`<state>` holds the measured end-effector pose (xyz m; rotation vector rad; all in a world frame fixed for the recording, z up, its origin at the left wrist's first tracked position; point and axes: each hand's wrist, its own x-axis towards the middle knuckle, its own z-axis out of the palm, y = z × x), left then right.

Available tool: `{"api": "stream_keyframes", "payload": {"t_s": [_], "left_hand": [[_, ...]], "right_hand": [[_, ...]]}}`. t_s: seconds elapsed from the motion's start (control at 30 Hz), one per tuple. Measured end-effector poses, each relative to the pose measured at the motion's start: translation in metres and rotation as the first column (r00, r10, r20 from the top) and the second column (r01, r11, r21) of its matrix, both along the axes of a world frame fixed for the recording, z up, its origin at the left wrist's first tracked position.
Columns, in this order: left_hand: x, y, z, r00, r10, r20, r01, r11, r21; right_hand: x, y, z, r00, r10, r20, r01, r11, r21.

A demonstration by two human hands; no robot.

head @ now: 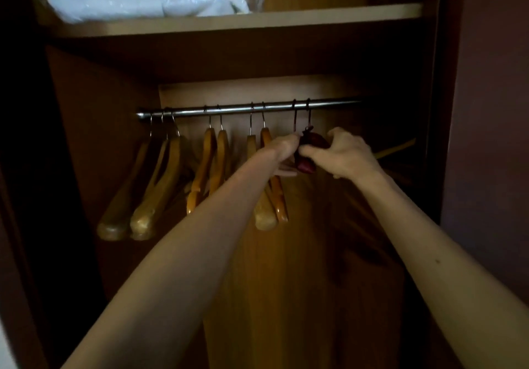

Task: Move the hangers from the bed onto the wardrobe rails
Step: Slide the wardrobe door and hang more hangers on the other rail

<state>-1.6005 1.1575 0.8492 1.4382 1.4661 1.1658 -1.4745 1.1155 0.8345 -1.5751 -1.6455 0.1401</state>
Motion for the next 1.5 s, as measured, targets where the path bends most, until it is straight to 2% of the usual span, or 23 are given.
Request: {"api": "stream_keyframes", "payload": {"t_s": [0.13,0.23,0.37,0.47,0.6,0.73,0.87,1.03,1.17,1.23,1.33,1.4,1.5], "left_hand": [[0.007,0.026,-0.002,0.974,-0.103,0.201,0.129,0.984,-0.122],[0.019,0.035,-0.004,0.944,-0.129,0.305,0.165,0.981,-0.097],[0.029,0.041,0.007,0.934,-0.163,0.317,0.189,0.981,-0.053],[0.032,0.044,0.024,0.935,-0.186,0.301,0.210,0.976,-0.051],[0.035,0.059,0.039,0.957,-0.127,0.261,0.152,0.985,-0.080],[0.036,0.086,0.027,0.969,0.013,0.245,0.038,0.978,-0.203],[0.051,0.087,-0.010,0.966,0.003,0.259,0.054,0.976,-0.213],[0.071,0.047,-0.098,0.951,0.060,0.303,-0.016,0.989,-0.145],[0.062,-0.008,-0.165,0.924,0.063,0.377,0.037,0.967,-0.251],[0.048,-0.031,-0.194,0.904,0.094,0.416,0.021,0.964,-0.265],[0.015,-0.063,-0.231,0.908,0.103,0.406,0.013,0.962,-0.274],[-0.012,-0.081,-0.249,0.931,0.061,0.360,0.051,0.955,-0.293],[-0.057,-0.100,-0.270,0.968,-0.036,0.250,0.125,0.928,-0.351]], "right_hand": [[-0.006,0.001,-0.009,0.992,0.037,0.120,-0.020,0.989,-0.146],[-0.013,0.008,-0.020,0.990,-0.001,0.139,0.014,0.996,-0.090],[-0.012,0.016,-0.019,0.984,-0.118,0.132,0.100,0.985,0.141],[-0.009,0.023,-0.005,0.976,-0.159,0.146,0.124,0.967,0.223],[-0.007,0.040,0.012,0.964,-0.194,0.180,0.153,0.963,0.220],[-0.001,0.051,0.015,0.952,-0.167,0.256,0.133,0.981,0.144],[0.011,0.047,-0.018,0.959,-0.119,0.257,0.101,0.992,0.082],[0.028,0.012,-0.114,0.985,-0.018,0.174,-0.001,0.994,0.109],[0.034,-0.020,-0.195,0.980,0.130,0.151,-0.140,0.988,0.062],[0.034,-0.033,-0.226,0.957,0.258,0.130,-0.261,0.965,0.002],[0.039,-0.041,-0.265,0.900,0.427,0.086,-0.400,0.889,-0.221],[0.046,-0.037,-0.283,0.881,0.468,0.069,-0.412,0.831,-0.373],[0.048,-0.026,-0.293,0.863,0.503,0.050,-0.441,0.797,-0.413]]}}
